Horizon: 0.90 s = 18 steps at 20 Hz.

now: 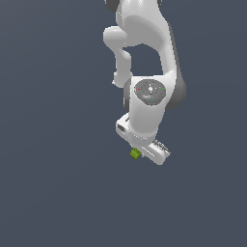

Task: Pick up the object and move it to a goal position.

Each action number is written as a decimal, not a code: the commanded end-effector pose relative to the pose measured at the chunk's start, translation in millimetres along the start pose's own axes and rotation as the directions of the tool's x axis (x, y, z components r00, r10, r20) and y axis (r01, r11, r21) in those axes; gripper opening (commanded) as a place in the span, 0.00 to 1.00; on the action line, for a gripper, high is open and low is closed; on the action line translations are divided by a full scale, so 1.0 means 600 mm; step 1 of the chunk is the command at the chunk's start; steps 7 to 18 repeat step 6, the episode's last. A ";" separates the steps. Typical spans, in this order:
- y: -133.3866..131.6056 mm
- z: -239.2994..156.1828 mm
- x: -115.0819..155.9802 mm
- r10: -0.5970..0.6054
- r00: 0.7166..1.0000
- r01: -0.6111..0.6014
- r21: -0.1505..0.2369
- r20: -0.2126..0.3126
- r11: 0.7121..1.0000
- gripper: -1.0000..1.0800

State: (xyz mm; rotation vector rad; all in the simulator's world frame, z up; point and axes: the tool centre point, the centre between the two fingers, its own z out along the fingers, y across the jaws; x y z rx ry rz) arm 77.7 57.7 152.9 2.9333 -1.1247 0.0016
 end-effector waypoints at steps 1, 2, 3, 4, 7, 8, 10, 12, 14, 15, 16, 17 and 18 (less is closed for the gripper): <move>-0.011 -0.011 -0.002 0.001 1.000 -0.001 -0.001 0.000 1.000 0.00; -0.014 -0.014 -0.003 0.001 1.000 -0.001 -0.001 0.000 1.000 0.00; -0.016 -0.016 -0.004 0.001 1.000 -0.001 -0.001 0.001 1.000 0.00; -0.018 -0.018 -0.004 0.001 1.000 -0.001 -0.001 0.001 1.000 0.00; -0.019 -0.019 -0.004 0.001 1.000 -0.001 -0.001 0.001 1.000 0.00; -0.019 -0.019 -0.004 0.001 1.000 -0.001 -0.001 0.001 1.000 0.00; -0.019 -0.019 -0.004 0.001 1.000 -0.001 -0.001 0.001 1.000 0.00; -0.019 -0.019 -0.004 0.001 1.000 -0.001 -0.001 0.001 1.000 0.00; -0.019 -0.019 -0.004 0.001 1.000 -0.001 -0.001 0.001 1.000 0.00; -0.019 -0.019 -0.004 0.001 1.000 -0.001 -0.001 0.001 1.000 0.00; -0.019 -0.019 -0.004 0.001 1.000 -0.001 -0.001 0.001 1.000 0.00; -0.019 -0.019 -0.004 0.001 1.000 -0.001 -0.001 0.001 1.000 0.00; -0.019 -0.019 -0.004 0.001 1.000 -0.001 -0.001 0.001 1.000 0.00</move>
